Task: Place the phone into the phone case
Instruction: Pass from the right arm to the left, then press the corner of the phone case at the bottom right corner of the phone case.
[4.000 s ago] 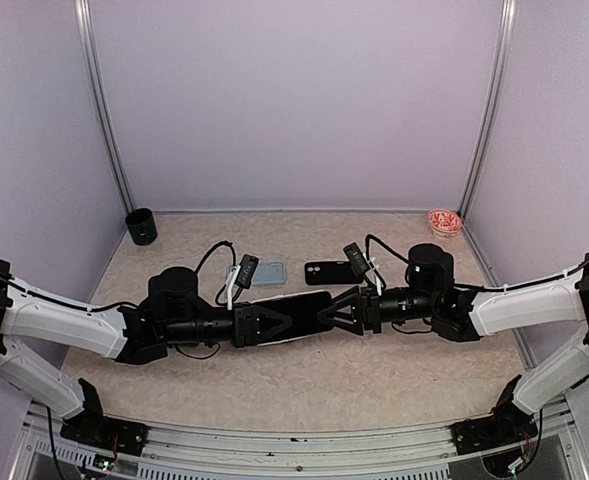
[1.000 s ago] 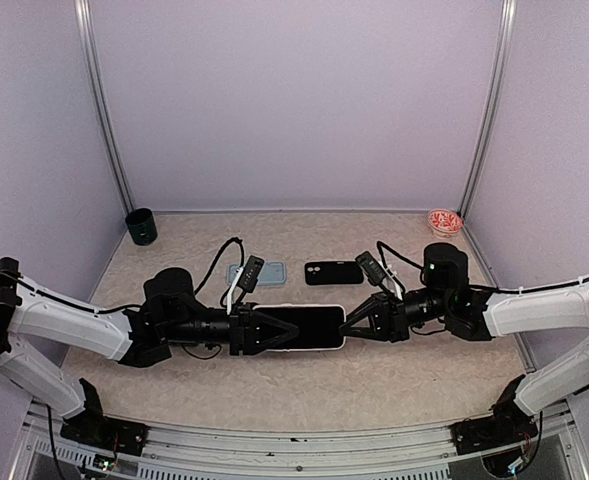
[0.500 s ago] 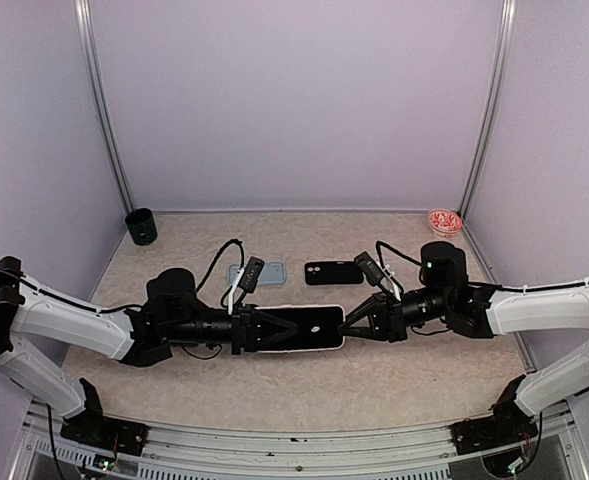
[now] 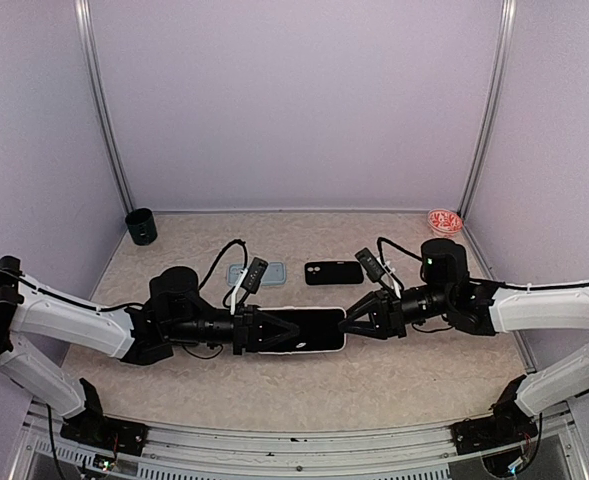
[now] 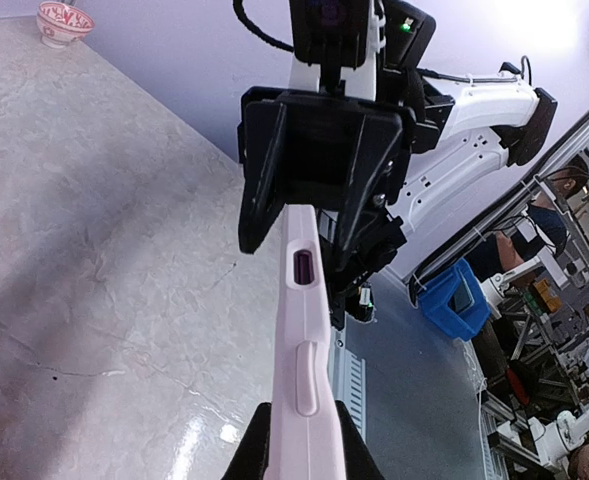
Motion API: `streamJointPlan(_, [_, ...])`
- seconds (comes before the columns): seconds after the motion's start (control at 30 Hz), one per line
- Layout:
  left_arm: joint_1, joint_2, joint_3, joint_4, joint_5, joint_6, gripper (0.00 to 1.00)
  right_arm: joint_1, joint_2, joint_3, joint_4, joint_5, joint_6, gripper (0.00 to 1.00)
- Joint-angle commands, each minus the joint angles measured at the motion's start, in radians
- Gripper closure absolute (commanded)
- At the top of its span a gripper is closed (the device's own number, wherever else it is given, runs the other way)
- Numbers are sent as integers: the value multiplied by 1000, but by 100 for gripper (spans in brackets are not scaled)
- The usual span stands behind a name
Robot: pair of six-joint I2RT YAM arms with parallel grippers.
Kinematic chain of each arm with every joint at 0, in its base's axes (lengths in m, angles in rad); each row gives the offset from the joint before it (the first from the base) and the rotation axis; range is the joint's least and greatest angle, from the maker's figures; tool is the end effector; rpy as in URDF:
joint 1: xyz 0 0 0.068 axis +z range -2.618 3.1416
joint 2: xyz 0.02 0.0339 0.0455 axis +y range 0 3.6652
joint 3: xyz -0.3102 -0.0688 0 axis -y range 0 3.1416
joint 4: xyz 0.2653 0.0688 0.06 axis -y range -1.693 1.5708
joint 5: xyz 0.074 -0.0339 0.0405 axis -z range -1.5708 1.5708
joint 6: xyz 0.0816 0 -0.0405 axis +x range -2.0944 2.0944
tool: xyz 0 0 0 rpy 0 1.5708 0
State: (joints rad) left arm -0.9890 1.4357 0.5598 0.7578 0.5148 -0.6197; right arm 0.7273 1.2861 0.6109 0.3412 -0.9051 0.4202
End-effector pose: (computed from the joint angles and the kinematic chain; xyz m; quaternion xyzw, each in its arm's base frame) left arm 0.1523 -0.3046 0.2384 0.2989 0.6796 -0.5947 0.3084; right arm 0.1777 0.2441 0.2514 -0.3626 0.6854 0.5822 0.2445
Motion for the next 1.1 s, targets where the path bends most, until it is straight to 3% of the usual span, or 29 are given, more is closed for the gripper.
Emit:
streamJointPlan(0.0, [-10, -11, 32, 11, 26, 35, 98, 4, -40, 24, -7, 34, -29, 58])
streamJointPlan(0.17, [-15, -12, 33, 2, 34, 45, 98, 4, -37, 27, -13, 42, -34, 53])
streamJointPlan(0.63, [-20, 16, 57, -6, 44, 61, 98, 18, 4, 49, -58, 15, -74, 53])
streamJointPlan(0.9, [-21, 25, 65, -6, 50, 63, 98, 41, 42, 57, -76, 23, -98, 56])
streamJointPlan(1.07, [-22, 27, 63, -4, 49, 62, 98, 47, 55, 65, -80, 20, -107, 67])
